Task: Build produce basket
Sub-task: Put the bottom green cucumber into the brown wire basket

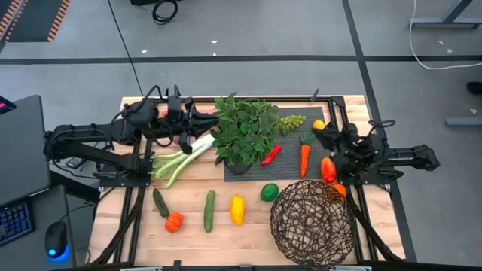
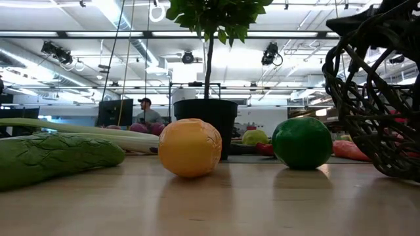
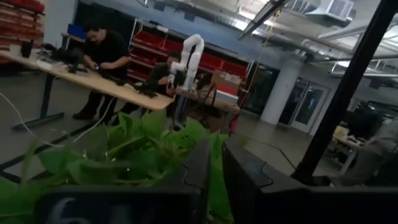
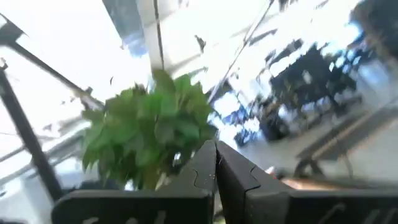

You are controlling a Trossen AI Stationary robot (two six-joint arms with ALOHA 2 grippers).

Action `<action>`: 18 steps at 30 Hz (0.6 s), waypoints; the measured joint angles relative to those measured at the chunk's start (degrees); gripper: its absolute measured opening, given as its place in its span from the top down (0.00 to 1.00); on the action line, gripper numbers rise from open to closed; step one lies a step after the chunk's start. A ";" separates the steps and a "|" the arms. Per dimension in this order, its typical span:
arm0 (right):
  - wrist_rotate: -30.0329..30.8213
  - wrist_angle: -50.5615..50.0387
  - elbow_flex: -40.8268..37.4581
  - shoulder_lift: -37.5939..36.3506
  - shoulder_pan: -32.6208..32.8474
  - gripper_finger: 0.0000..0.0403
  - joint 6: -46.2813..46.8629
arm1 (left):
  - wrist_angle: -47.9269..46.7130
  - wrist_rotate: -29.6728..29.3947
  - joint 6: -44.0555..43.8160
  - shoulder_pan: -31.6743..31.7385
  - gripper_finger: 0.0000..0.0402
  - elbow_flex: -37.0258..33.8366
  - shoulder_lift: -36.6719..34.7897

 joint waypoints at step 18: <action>5.80 1.01 27.35 24.47 -0.67 0.96 -10.73 | -7.54 8.16 -3.11 7.89 0.33 1.63 -0.87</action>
